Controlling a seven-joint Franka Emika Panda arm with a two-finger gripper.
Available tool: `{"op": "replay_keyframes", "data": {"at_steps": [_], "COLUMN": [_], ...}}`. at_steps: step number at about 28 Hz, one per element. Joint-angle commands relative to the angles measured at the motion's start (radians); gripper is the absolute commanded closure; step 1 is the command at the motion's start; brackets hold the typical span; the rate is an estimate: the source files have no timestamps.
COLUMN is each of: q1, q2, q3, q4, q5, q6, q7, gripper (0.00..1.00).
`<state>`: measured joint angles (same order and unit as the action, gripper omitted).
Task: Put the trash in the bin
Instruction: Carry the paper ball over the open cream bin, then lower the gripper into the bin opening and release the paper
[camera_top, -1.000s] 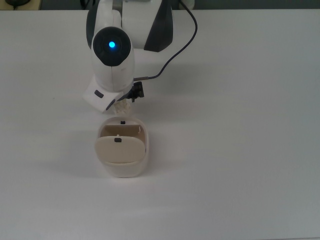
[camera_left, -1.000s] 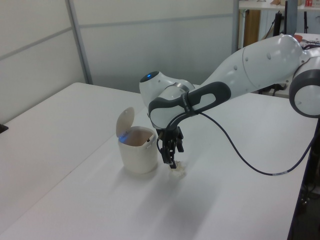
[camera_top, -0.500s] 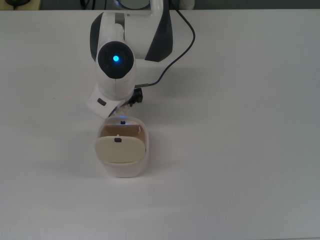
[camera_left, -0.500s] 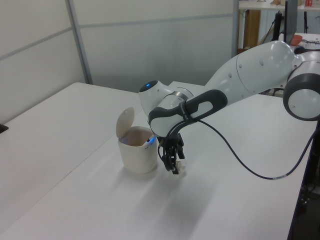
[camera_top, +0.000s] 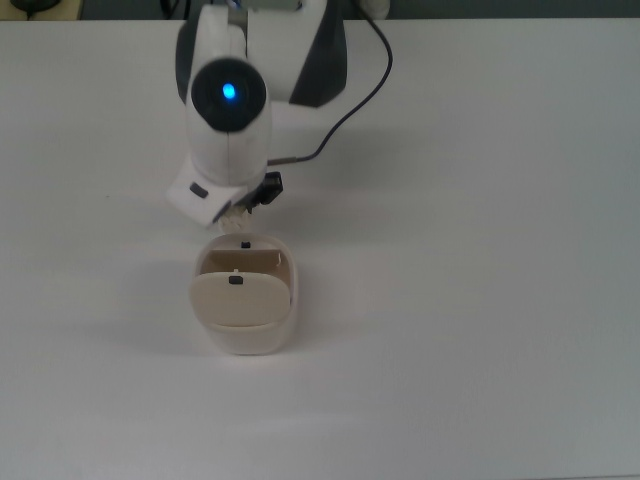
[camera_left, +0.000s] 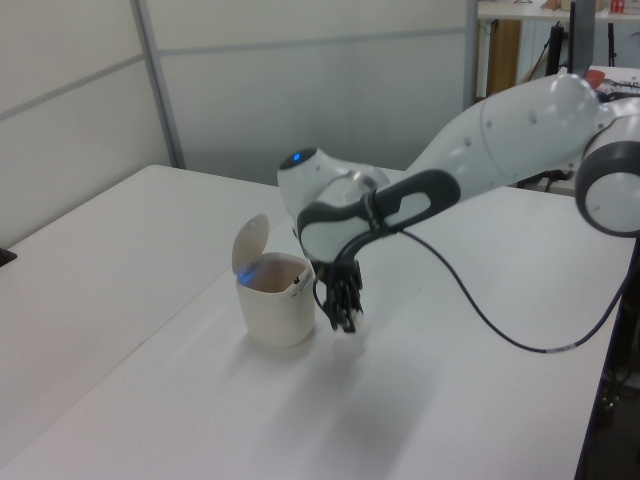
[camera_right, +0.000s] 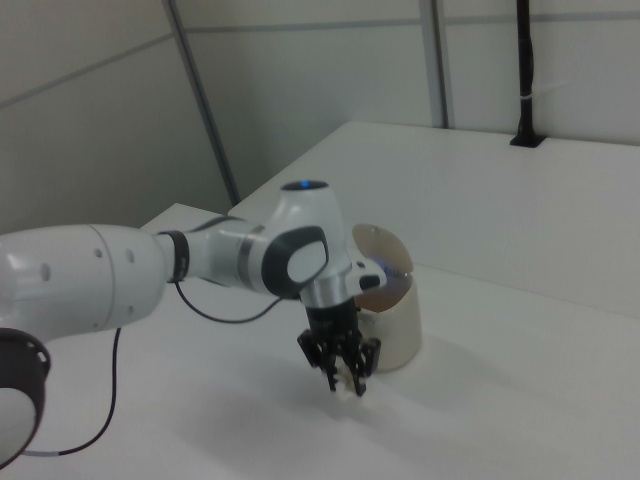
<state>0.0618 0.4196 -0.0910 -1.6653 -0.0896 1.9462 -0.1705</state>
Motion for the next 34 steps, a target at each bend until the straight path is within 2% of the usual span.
{"op": "replay_keyframes", "data": {"at_steps": [1,5,7,11,15,21,24,30,31,33,34], "q1": [-0.005,-0.007,-0.016,-0.016,-0.016,-0.014,-0.007,-0.002,0.000,0.000,0.000], "q2": [-0.148,-0.185,-0.177,-0.145,-0.130,-0.091,-0.056,-0.007,0.002,0.010,0.011], "q3": [-0.009,-0.015,-0.015,-0.015,-0.013,-0.006,-0.004,-0.003,-0.003,-0.003,-0.003], "q4": [-0.028,-0.013,0.033,0.076,0.093,0.095,0.110,0.111,0.111,0.111,0.111], "q5": [-0.001,0.007,0.036,0.073,0.108,0.103,0.100,0.103,0.103,0.105,0.102], "q6": [-0.048,-0.056,-0.046,-0.029,0.103,0.249,0.301,0.411,0.427,0.454,0.459], "q7": [-0.040,-0.047,-0.038,-0.035,-0.015,0.037,0.054,0.097,0.109,0.137,0.143], "gripper": [0.50,0.49,0.49,0.49,0.49,0.49,0.44,0.42,0.35,0.00,0.00]}}
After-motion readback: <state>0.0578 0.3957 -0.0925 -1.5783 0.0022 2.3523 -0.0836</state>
